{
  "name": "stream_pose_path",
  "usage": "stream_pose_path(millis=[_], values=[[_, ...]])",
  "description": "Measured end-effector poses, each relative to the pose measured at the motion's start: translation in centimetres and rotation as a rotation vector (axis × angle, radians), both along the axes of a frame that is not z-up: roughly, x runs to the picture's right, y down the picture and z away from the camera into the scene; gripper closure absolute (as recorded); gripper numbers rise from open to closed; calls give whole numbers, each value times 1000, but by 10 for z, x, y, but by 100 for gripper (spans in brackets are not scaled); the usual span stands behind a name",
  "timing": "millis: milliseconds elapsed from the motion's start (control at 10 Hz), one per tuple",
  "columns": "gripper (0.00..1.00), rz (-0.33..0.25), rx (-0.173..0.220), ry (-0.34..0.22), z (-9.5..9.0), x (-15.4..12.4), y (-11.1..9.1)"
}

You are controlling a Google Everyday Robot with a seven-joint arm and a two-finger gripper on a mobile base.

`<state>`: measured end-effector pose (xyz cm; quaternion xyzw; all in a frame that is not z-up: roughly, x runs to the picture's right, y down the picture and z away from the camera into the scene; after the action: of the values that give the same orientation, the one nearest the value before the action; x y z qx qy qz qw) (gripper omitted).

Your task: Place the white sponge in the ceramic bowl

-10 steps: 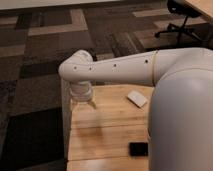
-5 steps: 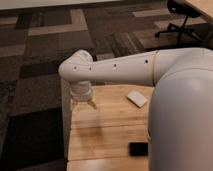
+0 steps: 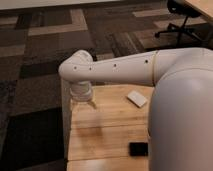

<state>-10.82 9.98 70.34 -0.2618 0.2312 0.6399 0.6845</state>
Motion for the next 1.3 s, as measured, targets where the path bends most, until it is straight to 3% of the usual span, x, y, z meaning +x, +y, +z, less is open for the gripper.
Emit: stream_pose_path(millis=[400,700,900,1100,1300], values=[[35,-61,48,-3,-3,24,-19],[35,-122,64,-46,7,55,-38],[35,-196,53,-64,16,86,-48],[35,-354,25,-71,22,131,-66],[35,-411,22,-75,23,143,-77]])
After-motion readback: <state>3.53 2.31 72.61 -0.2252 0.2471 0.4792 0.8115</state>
